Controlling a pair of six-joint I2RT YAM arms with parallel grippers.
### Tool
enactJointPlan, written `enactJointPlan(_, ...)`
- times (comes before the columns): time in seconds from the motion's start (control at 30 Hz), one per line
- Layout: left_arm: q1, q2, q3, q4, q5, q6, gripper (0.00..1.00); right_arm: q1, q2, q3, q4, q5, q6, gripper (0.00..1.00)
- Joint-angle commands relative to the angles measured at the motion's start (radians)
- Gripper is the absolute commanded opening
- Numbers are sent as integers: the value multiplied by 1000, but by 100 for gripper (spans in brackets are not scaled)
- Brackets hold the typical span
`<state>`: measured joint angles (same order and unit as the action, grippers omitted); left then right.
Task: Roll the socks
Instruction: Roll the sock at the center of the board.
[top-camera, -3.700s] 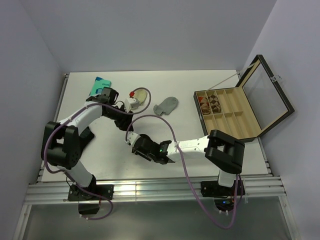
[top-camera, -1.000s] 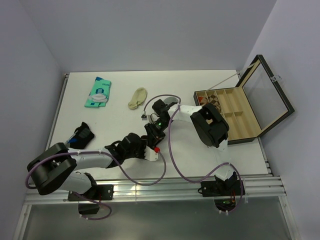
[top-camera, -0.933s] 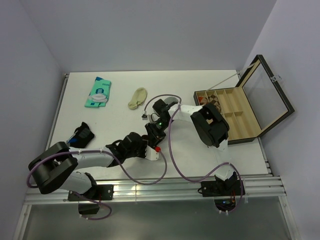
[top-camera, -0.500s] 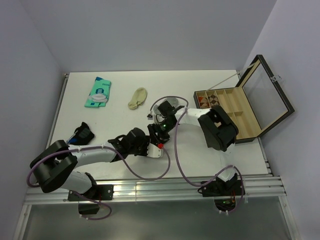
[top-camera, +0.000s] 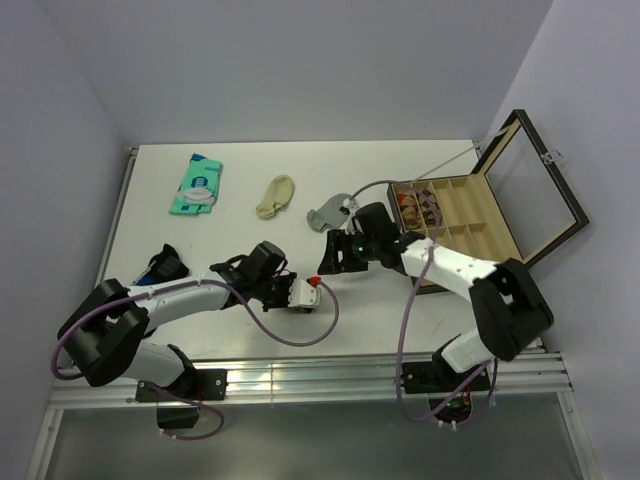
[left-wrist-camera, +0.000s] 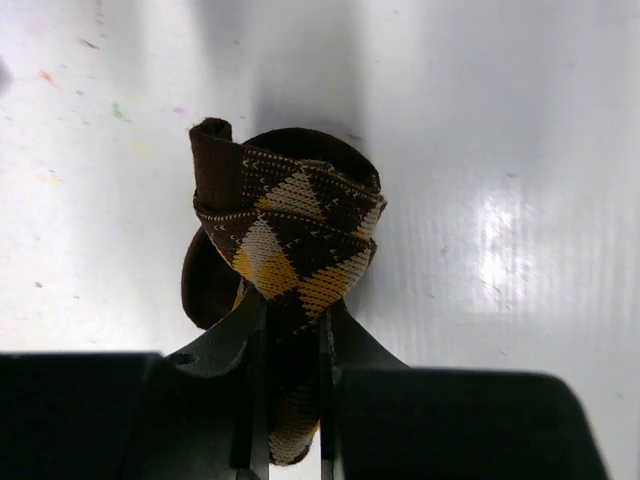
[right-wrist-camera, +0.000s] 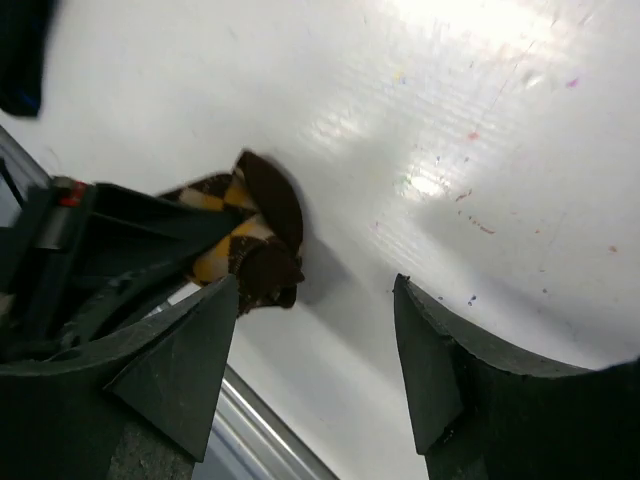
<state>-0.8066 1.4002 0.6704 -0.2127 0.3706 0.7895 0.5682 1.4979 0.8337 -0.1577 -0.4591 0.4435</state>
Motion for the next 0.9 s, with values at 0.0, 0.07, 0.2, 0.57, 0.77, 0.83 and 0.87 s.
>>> enactJointPlan(0.0, 24, 2, 44, -163, 94, 7, 0, -2, -137, -56, 110, 147, 90, 71)
enactJointPlan(0.07, 35, 13, 76, -210, 126, 11, 0, -4, -241, -122, 136, 207, 124, 72)
enactJointPlan(0.2, 79, 58, 142, -302, 189, 42, 0, -4, -436, -232, 194, 264, 138, 72)
enactJointPlan(0.57, 126, 192, 291, -444, 275, 77, 0, 216, -668, -441, 352, 368, -15, 75)
enactJointPlan(0.77, 126, 232, 313, -459, 290, 74, 0, 455, -521, -423, 446, 588, -141, 76)
enactJointPlan(0.83, 126, 233, 316, -462, 289, 76, 0, 509, -473, -407, 475, 625, -179, 77)
enactJointPlan(0.87, 126, 235, 317, -467, 291, 77, 0, 518, -431, -404, 483, 637, -190, 77)
